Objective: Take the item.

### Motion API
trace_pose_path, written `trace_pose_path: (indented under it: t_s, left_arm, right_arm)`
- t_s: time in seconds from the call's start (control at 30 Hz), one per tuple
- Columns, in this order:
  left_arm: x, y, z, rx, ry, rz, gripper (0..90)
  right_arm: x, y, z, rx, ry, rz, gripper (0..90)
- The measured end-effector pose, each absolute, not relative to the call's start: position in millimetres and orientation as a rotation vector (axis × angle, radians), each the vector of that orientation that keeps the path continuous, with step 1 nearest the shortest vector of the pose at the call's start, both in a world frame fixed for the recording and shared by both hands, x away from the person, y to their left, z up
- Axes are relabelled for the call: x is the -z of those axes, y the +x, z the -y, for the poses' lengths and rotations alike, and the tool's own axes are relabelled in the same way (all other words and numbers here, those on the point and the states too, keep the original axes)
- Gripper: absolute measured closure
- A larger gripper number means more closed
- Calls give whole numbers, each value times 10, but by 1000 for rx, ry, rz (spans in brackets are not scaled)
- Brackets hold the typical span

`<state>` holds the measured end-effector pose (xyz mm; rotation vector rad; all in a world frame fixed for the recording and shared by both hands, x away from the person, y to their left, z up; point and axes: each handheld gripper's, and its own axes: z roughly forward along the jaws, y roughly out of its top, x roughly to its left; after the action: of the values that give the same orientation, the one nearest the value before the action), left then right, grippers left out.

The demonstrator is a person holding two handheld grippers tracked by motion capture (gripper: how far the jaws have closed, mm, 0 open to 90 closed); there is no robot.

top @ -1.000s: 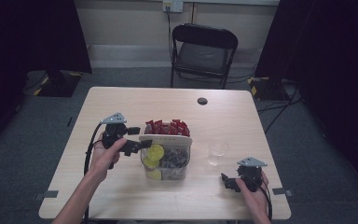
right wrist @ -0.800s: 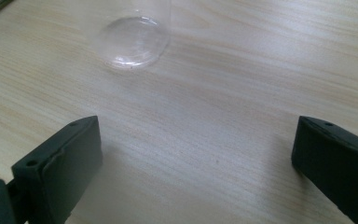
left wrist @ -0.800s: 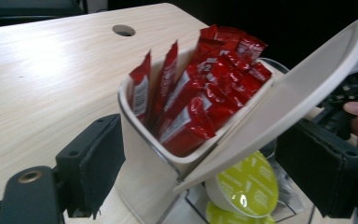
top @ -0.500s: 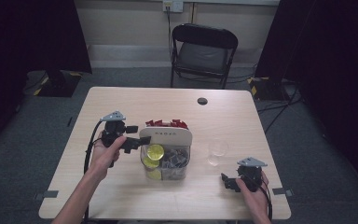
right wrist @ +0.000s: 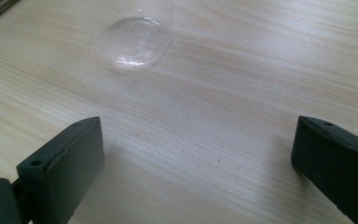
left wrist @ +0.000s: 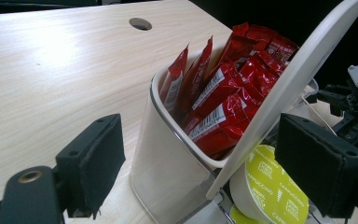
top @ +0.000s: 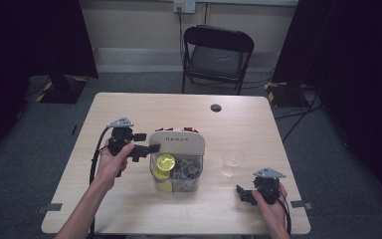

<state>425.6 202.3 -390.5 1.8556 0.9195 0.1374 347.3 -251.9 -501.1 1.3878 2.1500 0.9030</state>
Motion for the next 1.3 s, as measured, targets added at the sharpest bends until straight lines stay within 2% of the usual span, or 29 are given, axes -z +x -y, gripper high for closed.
trace_pose_path:
  t_s: [0.1, 0.17, 0.5, 1.3]
  left_arm:
    - [3901, 4247, -2022, -147, 1864, -923, 154]
    - [3899, 4247, -2021, -150, 1869, -927, 154]
    - [3887, 4235, -2007, -169, 1878, -931, 150]
    - [3874, 4225, -2018, -175, 1880, -945, 148]
  right_arm:
    - [5001, 3458, 2524, -922, 1387, -2146, 80]
    - [4983, 3449, 2526, -937, 1385, -2145, 153]
    - [4880, 3387, 2458, -1013, 1346, -2183, 154]
    - [4399, 3233, 2084, -1296, 1128, -2259, 302]
